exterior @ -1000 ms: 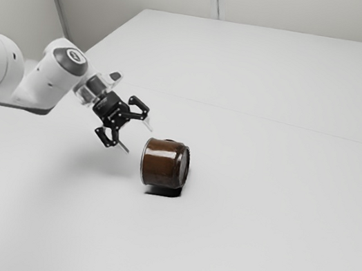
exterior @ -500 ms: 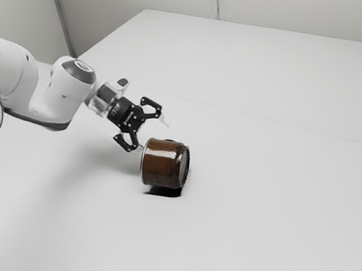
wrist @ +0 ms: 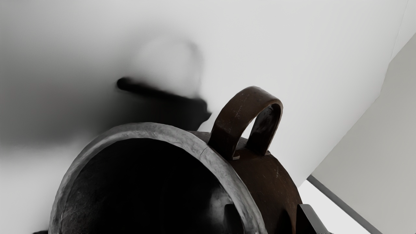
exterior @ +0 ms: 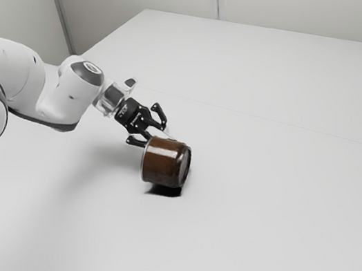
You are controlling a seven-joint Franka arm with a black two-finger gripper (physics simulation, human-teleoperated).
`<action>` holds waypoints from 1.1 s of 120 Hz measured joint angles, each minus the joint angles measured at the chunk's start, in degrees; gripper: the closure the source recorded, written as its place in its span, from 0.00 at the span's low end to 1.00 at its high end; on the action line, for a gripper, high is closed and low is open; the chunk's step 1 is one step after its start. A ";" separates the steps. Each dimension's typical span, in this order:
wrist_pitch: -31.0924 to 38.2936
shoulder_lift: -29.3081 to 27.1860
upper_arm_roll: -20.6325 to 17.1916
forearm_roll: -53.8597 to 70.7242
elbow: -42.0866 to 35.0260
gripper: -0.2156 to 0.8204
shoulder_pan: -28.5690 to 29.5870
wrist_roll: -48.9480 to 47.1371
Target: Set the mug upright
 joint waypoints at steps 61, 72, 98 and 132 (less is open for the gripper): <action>2.38 -3.30 -0.01 6.53 1.58 0.94 -2.70 -0.78; 2.51 -6.70 -0.03 15.33 1.47 0.94 -3.95 -1.29; 2.67 -11.28 -0.90 42.68 1.15 0.95 -6.06 -2.14; 4.96 -11.69 -1.51 57.82 0.30 0.95 -7.04 -2.84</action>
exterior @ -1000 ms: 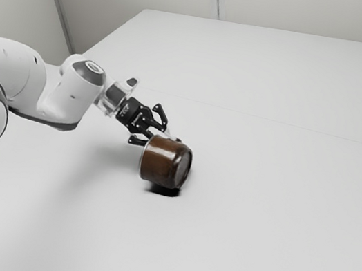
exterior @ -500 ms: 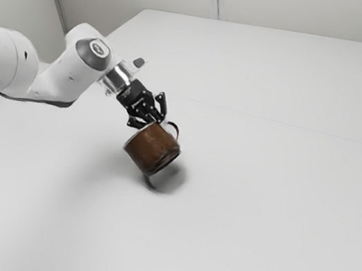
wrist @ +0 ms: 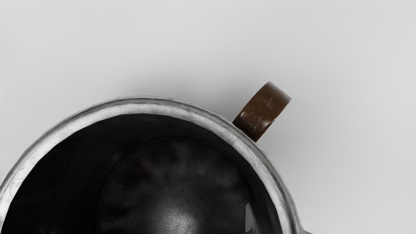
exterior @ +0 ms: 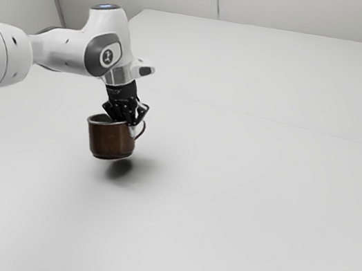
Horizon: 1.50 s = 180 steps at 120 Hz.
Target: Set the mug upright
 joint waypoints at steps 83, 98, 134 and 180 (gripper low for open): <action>19.88 -2.39 -0.33 2.81 -10.98 0.95 -1.26 -2.94; 21.13 -1.02 -0.34 2.55 -11.10 0.95 -1.43 -3.47; 22.35 0.21 -1.67 1.50 -11.09 0.60 -1.46 -3.62; 19.50 -5.71 -1.47 1.99 -10.38 0.27 -2.85 -2.57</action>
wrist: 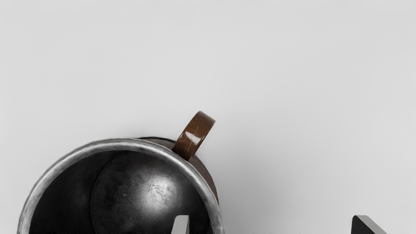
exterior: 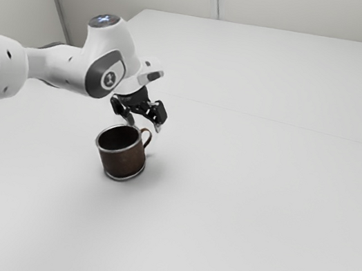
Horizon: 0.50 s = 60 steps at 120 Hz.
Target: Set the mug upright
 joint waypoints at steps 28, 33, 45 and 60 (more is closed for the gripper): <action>-6.80 -1.37 0.24 3.53 6.27 0.23 0.03 0.55; -8.75 -1.53 0.25 4.64 7.89 0.23 0.05 0.64; -13.09 -1.66 0.20 6.28 11.55 0.22 0.07 0.82; -18.18 -2.70 0.03 7.92 15.28 0.21 0.03 1.01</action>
